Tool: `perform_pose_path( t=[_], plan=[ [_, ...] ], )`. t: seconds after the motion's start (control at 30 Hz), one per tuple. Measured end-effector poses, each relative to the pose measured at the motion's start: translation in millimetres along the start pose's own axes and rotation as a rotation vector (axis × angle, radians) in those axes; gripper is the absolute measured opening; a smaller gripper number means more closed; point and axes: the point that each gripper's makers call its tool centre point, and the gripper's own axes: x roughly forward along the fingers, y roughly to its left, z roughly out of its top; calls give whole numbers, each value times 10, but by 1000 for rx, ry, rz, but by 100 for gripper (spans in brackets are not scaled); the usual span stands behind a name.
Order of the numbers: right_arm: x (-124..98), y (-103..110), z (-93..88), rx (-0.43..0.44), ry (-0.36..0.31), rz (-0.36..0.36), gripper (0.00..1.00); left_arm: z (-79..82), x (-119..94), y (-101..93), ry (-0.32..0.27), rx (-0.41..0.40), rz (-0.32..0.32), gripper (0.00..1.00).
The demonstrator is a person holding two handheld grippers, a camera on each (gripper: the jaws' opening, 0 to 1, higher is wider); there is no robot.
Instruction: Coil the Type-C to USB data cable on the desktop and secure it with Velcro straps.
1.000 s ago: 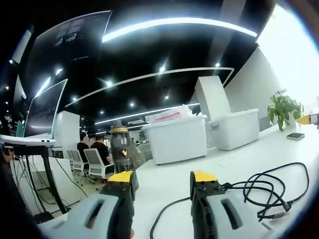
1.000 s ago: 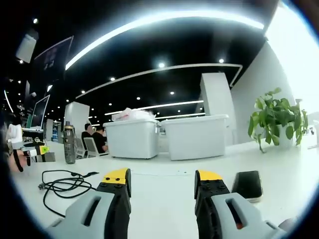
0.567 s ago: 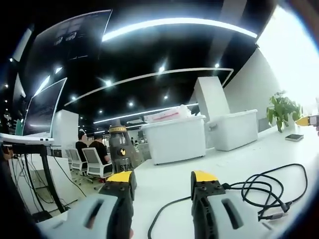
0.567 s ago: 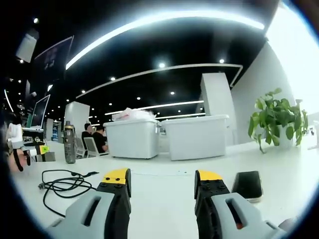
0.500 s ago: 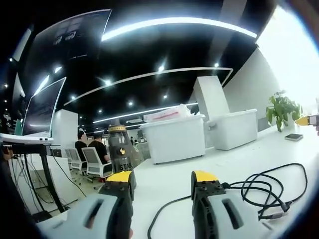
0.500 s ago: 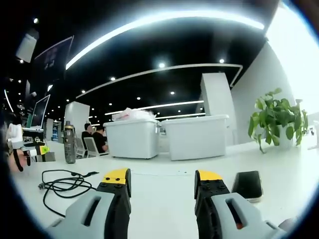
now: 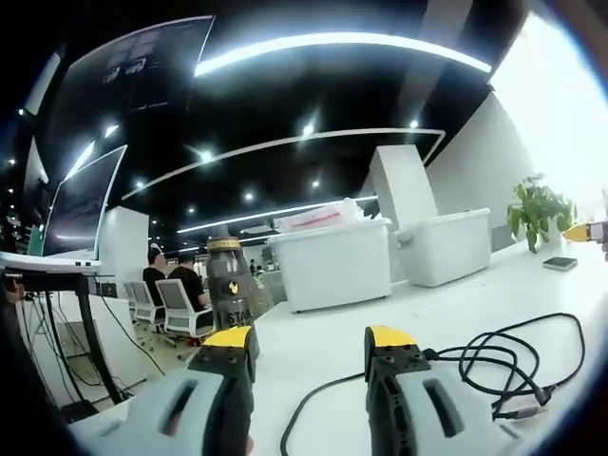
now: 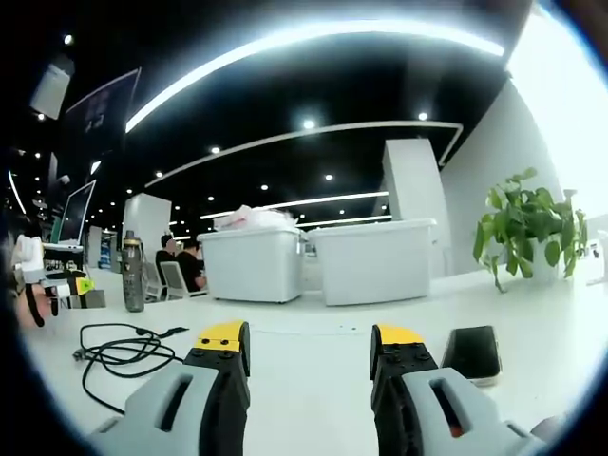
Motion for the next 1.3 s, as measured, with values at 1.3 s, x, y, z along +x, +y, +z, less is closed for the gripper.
perform_pose_path(
  t=[1.3],
  plan=[
    [82, 714, -136, -27, 77, 302, 39, 10, 89, -196, -29, -31, -83, 49]
  ],
)
